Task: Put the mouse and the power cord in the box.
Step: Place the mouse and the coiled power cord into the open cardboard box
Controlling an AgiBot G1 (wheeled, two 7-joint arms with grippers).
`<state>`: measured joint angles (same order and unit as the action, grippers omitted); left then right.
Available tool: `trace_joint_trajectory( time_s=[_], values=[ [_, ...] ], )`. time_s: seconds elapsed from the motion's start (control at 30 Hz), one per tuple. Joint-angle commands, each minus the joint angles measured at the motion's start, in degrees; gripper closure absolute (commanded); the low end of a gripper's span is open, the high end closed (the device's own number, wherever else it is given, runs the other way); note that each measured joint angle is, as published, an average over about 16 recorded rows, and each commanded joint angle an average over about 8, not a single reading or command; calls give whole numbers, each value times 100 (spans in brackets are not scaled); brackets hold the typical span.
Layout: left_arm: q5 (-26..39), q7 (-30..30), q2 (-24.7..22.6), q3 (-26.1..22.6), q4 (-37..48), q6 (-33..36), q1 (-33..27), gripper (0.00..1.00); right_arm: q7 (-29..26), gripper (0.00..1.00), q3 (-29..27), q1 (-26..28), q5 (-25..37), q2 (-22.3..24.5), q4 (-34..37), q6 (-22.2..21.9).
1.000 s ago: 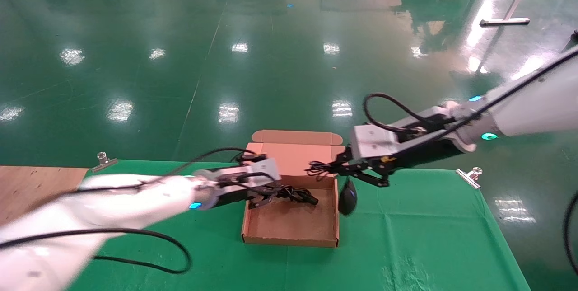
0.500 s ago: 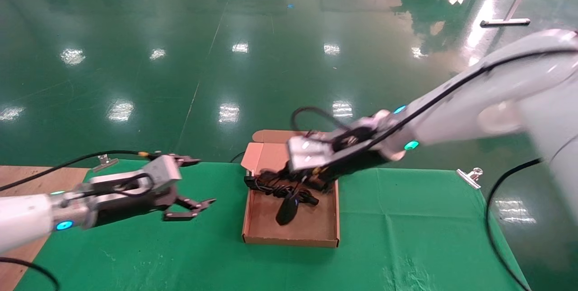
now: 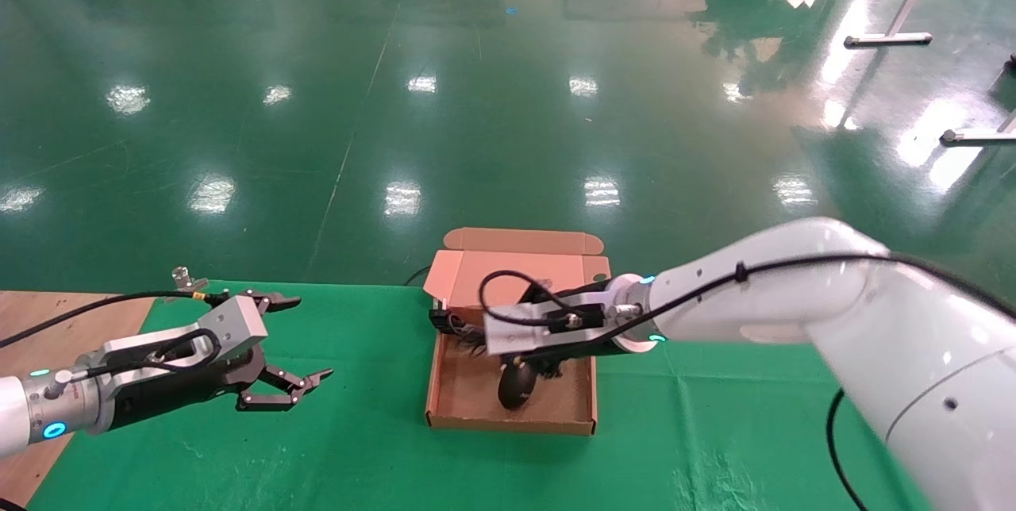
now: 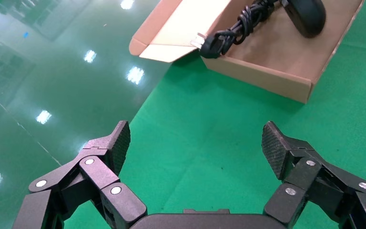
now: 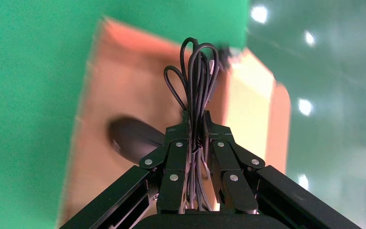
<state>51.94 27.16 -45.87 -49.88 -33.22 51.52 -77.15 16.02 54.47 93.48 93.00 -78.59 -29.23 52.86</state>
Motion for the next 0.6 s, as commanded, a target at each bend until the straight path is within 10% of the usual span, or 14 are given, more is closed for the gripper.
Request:
trace_joint_trajectory(
  time_s=[0.03, 0.2, 0.6],
  values=[
    [-16, 45, -20, 12, 54, 32, -8, 0, -15, 55, 151, -113, -33, 6, 79, -458],
    [-33, 91, -14, 27, 106, 67, -7, 0, 14, 0, 386, -266, -131, 4, 104, -831],
    [-38, 85, -22, 30, 108, 70, -10, 0, 13, 0, 363, -255, -129, 12, 108, -795]
  ],
)
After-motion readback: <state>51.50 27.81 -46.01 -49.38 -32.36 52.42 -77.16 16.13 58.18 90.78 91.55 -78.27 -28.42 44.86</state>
